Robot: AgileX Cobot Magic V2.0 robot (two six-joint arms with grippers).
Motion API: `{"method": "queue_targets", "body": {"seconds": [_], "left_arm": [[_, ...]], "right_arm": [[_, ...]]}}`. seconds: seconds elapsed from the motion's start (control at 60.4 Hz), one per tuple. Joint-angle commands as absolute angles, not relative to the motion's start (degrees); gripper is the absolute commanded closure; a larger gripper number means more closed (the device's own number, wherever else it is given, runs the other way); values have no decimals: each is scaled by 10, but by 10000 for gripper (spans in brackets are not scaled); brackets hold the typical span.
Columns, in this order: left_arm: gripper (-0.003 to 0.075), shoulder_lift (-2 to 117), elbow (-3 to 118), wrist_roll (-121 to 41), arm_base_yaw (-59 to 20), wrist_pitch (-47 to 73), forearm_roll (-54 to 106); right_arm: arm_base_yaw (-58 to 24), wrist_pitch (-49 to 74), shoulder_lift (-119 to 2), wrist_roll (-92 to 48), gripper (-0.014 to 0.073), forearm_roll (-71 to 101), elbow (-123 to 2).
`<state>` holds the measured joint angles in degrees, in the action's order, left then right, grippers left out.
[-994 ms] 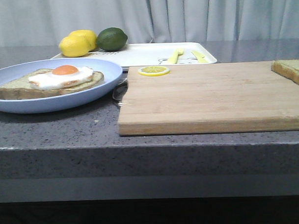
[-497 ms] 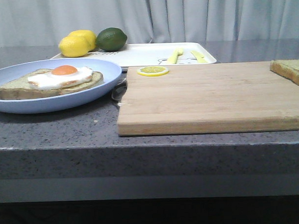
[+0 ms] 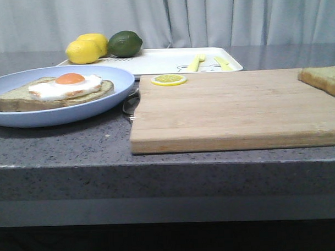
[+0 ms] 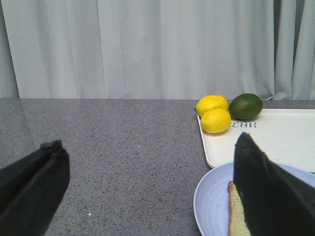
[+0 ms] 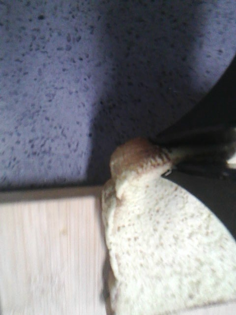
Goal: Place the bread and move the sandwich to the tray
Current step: 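Grasp the bread slice with the right gripper and lift it, then carry the bread slice with the right gripper over the egg on the plate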
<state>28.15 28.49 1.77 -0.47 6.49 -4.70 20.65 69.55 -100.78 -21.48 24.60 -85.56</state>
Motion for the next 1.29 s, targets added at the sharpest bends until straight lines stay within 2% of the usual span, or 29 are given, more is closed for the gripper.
{"method": "queue_targets", "body": {"seconds": [0.0, 0.149, 0.397, 0.596, 0.861, 0.961, 1.275], "left_arm": [[61, 287, 304, 22, -4, 22, -46], [61, 287, 304, 22, -4, 22, -46], [61, 287, 304, 22, -4, 22, -46], [61, 287, 304, 22, -4, 22, -46], [61, 287, 304, 22, -4, 22, -46], [61, 287, 304, 22, -4, 22, -46], [61, 287, 304, 22, -4, 22, -46]], "right_arm": [[207, 765, -949, -192, 671, 270, -878], [207, 765, -894, -141, 671, 296, -883], [173, 765, -856, -146, 671, 490, -882], [57, 724, -856, -164, 671, 590, -882], [-161, 556, -878, -163, 671, 669, -881], [-219, 497, -909, -163, 671, 707, -881], [-278, 364, -1025, -163, 670, 838, -881]]}}
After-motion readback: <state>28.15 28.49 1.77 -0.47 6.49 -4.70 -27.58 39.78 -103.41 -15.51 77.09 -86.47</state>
